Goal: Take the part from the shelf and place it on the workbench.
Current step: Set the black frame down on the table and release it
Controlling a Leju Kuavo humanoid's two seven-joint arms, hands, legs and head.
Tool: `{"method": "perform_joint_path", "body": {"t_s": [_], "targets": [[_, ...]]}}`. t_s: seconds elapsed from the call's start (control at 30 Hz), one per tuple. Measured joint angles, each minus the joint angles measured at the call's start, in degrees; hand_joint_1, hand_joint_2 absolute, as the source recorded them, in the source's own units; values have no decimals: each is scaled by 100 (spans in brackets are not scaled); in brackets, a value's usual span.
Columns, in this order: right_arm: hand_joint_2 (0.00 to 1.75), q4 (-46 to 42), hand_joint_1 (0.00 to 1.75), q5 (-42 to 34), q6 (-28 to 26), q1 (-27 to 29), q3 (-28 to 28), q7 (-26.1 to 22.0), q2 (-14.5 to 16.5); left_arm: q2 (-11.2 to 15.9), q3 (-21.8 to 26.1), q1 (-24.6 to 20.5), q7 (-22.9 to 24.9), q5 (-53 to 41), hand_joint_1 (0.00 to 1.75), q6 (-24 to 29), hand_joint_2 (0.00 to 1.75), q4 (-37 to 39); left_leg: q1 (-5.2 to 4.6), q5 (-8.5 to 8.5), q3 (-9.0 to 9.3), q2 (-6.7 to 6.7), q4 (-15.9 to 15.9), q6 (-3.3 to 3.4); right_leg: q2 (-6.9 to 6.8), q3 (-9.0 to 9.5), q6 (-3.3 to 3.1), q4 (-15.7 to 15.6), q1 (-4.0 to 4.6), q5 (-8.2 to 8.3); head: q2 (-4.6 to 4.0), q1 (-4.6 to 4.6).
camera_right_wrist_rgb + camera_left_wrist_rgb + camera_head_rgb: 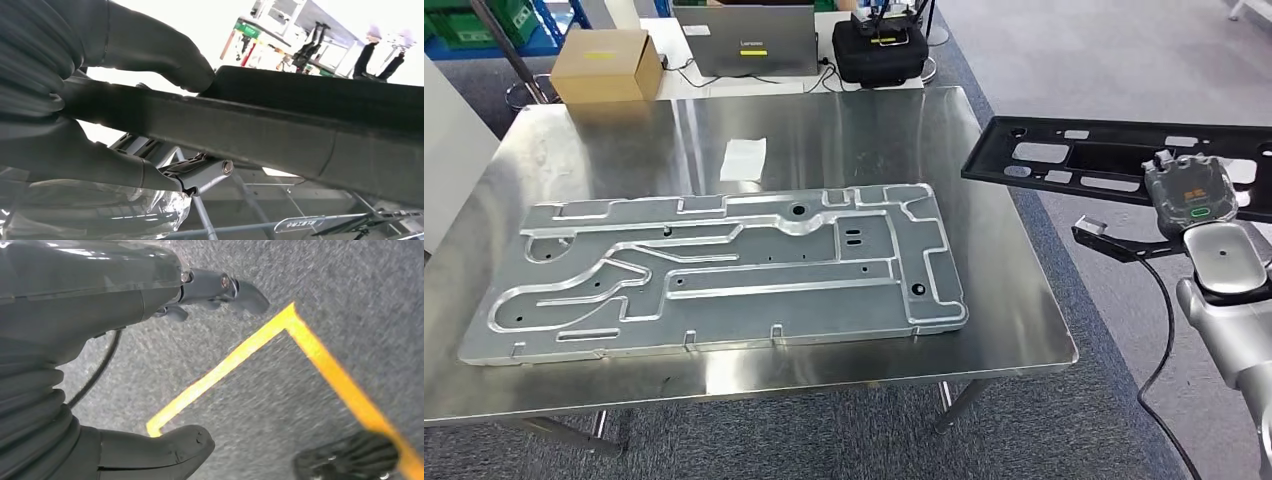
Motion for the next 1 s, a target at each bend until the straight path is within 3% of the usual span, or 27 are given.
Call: {"method": "perform_joint_path", "body": {"t_s": [0.07,0.1,0.13,0.2,0.23,0.27,0.3,0.4,0.5,0.57,0.6,0.67,0.7,0.73,0.8,0.83,0.93,1.0], "targets": [[175,0,175,-37,-15,43,-17,2,3,-1,4,-4,4,18,0,11,175,0,1,-121,109,-5,2,14,-11,-359,22,1,-11,-505,0,1],[175,0,175,-50,-17,66,-26,2,5,-1,4,0,5,19,0,12,175,0,-4,-179,168,-10,5,13,-15,-458,16,-154,-8,-531,0,1],[175,0,175,-75,-27,85,-31,-1,9,-2,5,7,7,19,0,14,175,0,-12,-236,233,-15,8,10,-15,-502,-5,-408,0,-324,0,2],[175,1,175,-239,-134,118,-64,-58,47,-18,6,25,32,10,0,20,175,6,-29,-339,328,-29,19,-11,-9,-514,-92,-1055,48,498,0,-4],[175,-3,175,-385,-235,133,-104,-122,111,-28,6,22,64,-9,0,27,175,10,-34,-386,345,-39,28,-33,4,-515,-140,-1282,74,817,0,1],[175,-19,175,-516,-343,146,-155,-203,228,-37,3,20,111,-38,0,36,175,15,-43,-406,349,-45,52,-65,16,-523,-188,-1419,97,1030,0,9],[175,-48,175,-569,-428,147,-193,-270,437,-42,-8,14,165,-71,0,46,175,17,-55,-409,352,-39,90,-103,39,-529,-223,-1457,112,1092,0,18],[175,-121,175,-232,-404,120,-96,-240,1384,-15,-97,-21,284,-128,0,71,175,15,-48,-519,278,31,327,-226,104,-468,-303,-1511,42,1217,0,28],[175,-87,175,211,-195,171,277,73,2414,-16,-215,-127,244,-140,0,79,175,15,64,-1044,-169,68,1197,-399,130,-463,-340,-1519,-2,1215,0,-27],[175,19,175,352,-69,253,603,238,3003,-22,-292,-158,173,-146,0,79,175,15,147,-1224,-447,86,1633,-500,114,-466,-332,-1511,-13,1195,0,-36],[175,97,175,378,-40,298,751,299,3231,-25,-322,-157,146,-146,0,79,175,15,177,-1136,-445,97,1558,-546,94,-454,-318,-1506,-19,1177,0,-40],[175,278,175,368,-32,376,976,382,3590,-29,-373,-140,121,-147,0,79,175,16,223,-684,-163,125,850,-625,28,-411,-280,-1492,-32,1124,0,-48],[175,367,175,334,-37,396,1046,394,3726,-31,-397,-132,130,-148,0,79,175,16,224,-517,-11,135,471,-632,-10,-396,-258,-1486,-31,1099,0,-52],[175,452,175,293,-39,404,1097,387,3839,-33,-420,-126,151,-148,0,78,175,17,218,-418,104,144,197,-597,-40,-397,-235,-1481,-27,1078,0,-55],[175,603,175,228,-40,413,1176,360,4022,-37,-462,-103,231,-151,0,69,175,18,201,-390,158,147,44,-496,-68,-410,-200,-1471,-4,1048,0,-57],[175,677,175,214,-37,418,1211,349,4098,-39,-486,-91,269,-153,0,64,175,19,206,-362,165,151,39,-466,-65,-414,-212,-1468,4,1041,0,-54],[175,886,175,197,-23,423,1293,326,4286,-44,-564,-92,333,-161,0,58,175,20,198,-350,178,156,30,-448,-57,-385,-285,-1488,6,1029,0,-52],[175,1000,175,176,-29,410,1310,321,4379,-43,-595,-105,340,-163,0,59,175,20,188,-376,194,154,30,-409,-61,-349,-291,-1523,1,1018,0,-52]]}}
